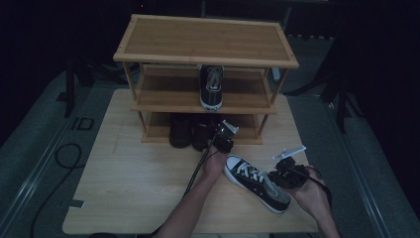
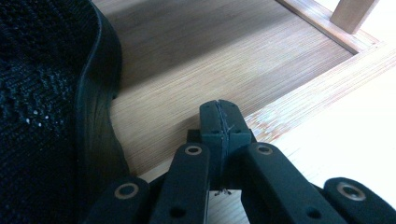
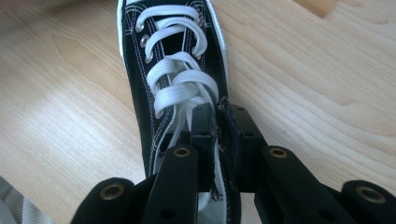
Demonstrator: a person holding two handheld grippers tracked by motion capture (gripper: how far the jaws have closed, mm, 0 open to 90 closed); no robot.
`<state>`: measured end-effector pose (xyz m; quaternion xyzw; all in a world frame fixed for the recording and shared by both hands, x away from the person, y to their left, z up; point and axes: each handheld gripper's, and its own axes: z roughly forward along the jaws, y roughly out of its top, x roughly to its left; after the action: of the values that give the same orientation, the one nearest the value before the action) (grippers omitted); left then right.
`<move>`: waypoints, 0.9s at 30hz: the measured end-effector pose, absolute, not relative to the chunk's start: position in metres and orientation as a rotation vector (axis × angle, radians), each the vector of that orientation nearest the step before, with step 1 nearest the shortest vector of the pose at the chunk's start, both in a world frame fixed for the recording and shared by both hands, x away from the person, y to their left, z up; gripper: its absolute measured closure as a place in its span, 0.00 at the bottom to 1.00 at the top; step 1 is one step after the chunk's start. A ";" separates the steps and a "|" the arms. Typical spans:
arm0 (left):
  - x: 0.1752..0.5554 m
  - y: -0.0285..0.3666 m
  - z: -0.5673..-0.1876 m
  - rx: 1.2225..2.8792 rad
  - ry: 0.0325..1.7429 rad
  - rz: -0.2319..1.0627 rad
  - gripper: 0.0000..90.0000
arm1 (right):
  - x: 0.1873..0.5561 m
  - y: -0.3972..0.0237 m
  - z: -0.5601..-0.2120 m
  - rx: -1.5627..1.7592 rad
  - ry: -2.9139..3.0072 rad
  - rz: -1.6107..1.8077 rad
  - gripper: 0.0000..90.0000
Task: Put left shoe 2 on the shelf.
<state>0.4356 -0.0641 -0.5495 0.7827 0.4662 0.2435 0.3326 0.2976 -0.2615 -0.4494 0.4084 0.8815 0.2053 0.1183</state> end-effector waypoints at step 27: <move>0.436 -0.064 -0.550 2.043 1.220 0.633 1.00 | 0.317 -0.252 -0.488 1.099 2.664 0.560 0.97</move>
<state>0.4355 -0.0639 -0.5495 0.7822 0.4672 0.2424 0.3333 0.3167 -0.2521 -0.4878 0.3723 0.9027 0.1897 0.1026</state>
